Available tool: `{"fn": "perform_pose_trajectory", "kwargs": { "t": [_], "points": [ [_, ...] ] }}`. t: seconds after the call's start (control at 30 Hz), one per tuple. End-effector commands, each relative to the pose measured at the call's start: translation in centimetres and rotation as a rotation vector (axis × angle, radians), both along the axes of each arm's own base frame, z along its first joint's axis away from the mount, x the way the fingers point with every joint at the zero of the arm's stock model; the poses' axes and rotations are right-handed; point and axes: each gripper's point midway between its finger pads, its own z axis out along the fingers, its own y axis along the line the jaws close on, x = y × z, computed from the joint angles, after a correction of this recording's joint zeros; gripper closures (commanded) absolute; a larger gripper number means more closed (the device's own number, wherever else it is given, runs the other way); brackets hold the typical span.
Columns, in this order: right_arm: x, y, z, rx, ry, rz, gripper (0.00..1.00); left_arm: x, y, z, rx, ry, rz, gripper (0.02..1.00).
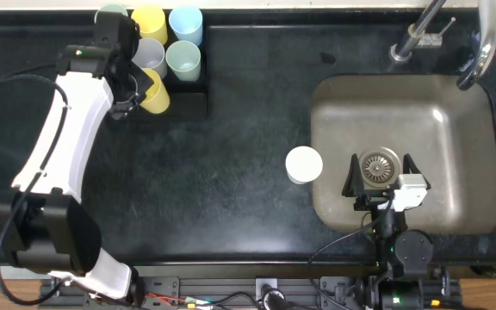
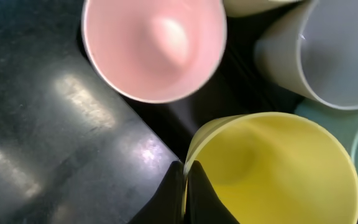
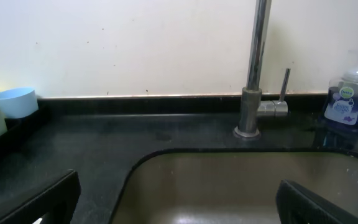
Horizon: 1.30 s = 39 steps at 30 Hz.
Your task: Store Cups
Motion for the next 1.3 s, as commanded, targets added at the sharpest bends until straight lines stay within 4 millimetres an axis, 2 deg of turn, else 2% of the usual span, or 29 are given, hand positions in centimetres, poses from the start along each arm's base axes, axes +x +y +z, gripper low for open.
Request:
{"fn": "perform_pose_trajectory", "kwargs": {
  "t": [0.03, 0.33, 0.7, 0.97, 1.3],
  "points": [
    [0.0, 0.0, -0.4, -0.003, 0.002, 0.000, 0.003, -0.2, 1.3, -0.5, 0.052, 0.005, 0.082, 0.982],
    [0.0, 0.0, -0.4, -0.004, 0.002, 0.000, 0.003, 0.4, 1.9, -0.6, 0.081, -0.017, 0.120, 0.982],
    [0.0, 0.0, -0.4, -0.004, 0.002, 0.000, 0.003, 0.8, 1.8, -2.3, 0.085, 0.018, 0.115, 0.982],
    [0.0, 0.0, -0.4, -0.004, 0.002, 0.000, 0.003, 2.1, 1.5, -2.7, 0.084, -0.022, 0.112, 0.982],
    [0.0, 0.0, -0.4, -0.004, 0.002, 0.000, 0.005, 2.2, 1.0, -4.2, 0.089, 0.012, 0.099, 0.982]
  ]
}}
